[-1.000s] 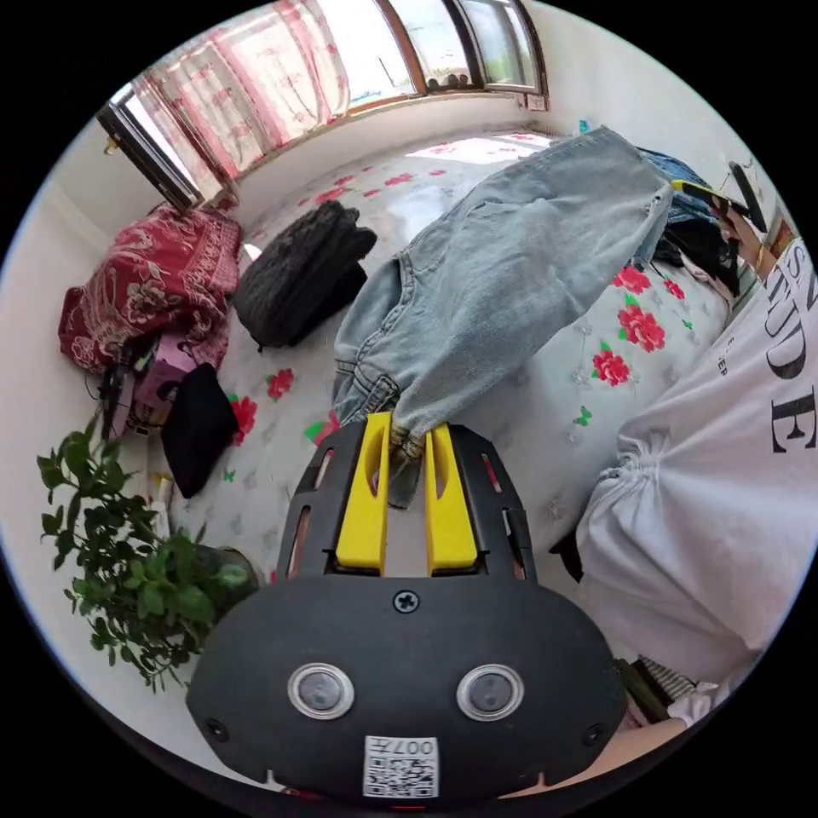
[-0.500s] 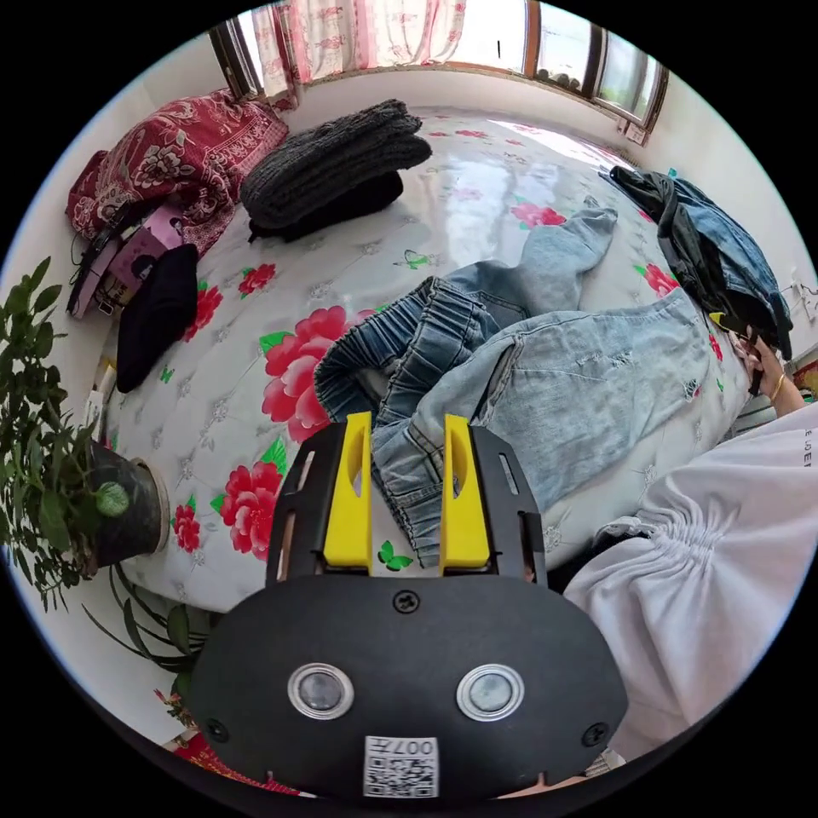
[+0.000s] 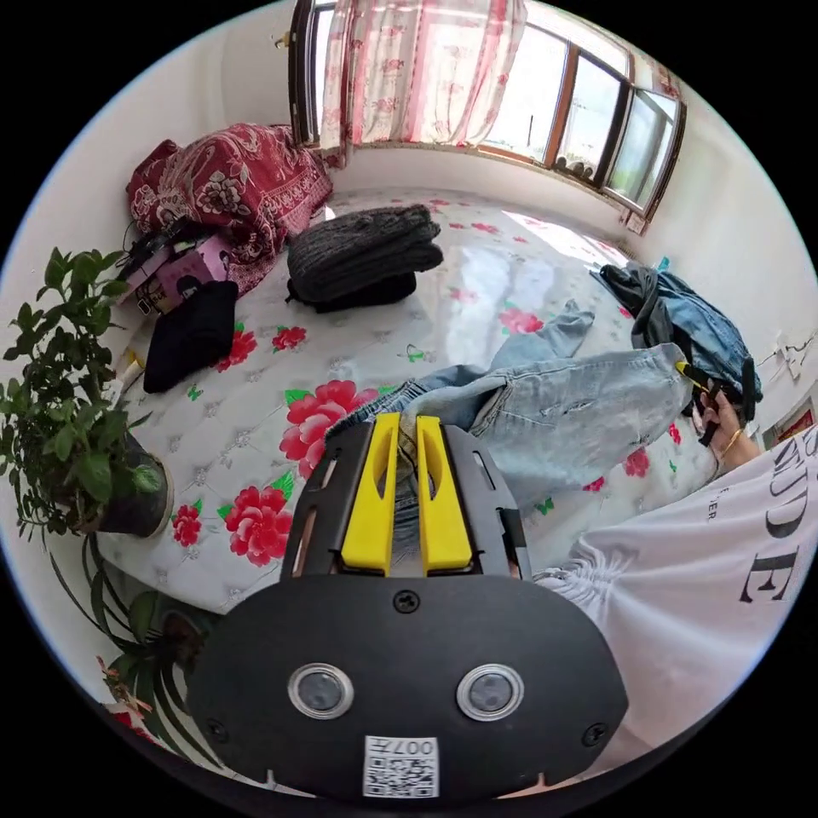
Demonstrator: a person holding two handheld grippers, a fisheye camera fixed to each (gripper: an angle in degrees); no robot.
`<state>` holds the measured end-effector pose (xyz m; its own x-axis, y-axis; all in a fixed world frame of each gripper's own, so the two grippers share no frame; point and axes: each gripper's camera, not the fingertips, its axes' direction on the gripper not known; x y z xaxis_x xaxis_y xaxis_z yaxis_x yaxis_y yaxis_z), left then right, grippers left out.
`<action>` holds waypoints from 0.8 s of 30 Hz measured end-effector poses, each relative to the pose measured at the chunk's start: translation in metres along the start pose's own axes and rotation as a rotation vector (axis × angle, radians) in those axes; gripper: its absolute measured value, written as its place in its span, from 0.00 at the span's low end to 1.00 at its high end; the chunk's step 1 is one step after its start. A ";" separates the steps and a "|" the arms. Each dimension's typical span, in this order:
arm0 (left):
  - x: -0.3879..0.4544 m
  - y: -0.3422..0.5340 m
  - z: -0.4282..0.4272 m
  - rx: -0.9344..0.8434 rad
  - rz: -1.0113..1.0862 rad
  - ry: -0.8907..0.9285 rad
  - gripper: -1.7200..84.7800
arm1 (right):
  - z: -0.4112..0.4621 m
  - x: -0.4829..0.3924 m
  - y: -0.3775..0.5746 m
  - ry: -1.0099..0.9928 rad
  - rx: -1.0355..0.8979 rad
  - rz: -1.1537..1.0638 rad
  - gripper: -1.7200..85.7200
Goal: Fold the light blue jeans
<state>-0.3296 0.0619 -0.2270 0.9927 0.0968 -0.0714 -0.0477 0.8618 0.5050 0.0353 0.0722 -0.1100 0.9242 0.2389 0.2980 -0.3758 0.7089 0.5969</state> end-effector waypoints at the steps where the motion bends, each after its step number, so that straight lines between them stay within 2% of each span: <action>1: -0.003 0.000 -0.033 0.104 -0.030 0.046 0.06 | -0.031 -0.013 -0.002 0.002 0.098 -0.048 0.05; 3: -0.002 0.001 -0.084 0.273 -0.030 0.091 0.06 | -0.079 -0.033 -0.003 0.015 0.244 -0.126 0.04; 10: 0.032 0.024 -0.242 0.758 0.068 0.009 0.05 | -0.230 -0.104 0.014 0.175 0.793 -0.318 0.03; 13: 0.039 0.019 -0.256 0.798 0.075 -0.113 0.05 | -0.250 -0.120 0.005 0.172 0.898 -0.370 0.02; 17: 0.022 -0.010 -0.217 0.690 0.023 -0.181 0.05 | -0.217 -0.132 -0.039 0.114 0.833 -0.452 0.03; 20: -0.015 -0.045 -0.145 0.525 -0.074 -0.258 0.06 | -0.151 -0.144 -0.094 0.081 0.712 -0.513 0.04; 22: -0.061 -0.069 -0.064 0.349 -0.200 -0.321 0.07 | -0.075 -0.143 -0.140 -0.017 0.552 -0.489 0.06; 24: -0.100 -0.074 0.000 0.184 -0.306 -0.335 0.09 | -0.008 -0.132 -0.165 -0.022 0.375 -0.399 0.08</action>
<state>-0.4251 -0.0119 -0.2575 0.9406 -0.3386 0.0254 0.2418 0.7205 0.6499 -0.0242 -0.0707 -0.2537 0.9998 -0.0169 0.0074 0.0011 0.4557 0.8901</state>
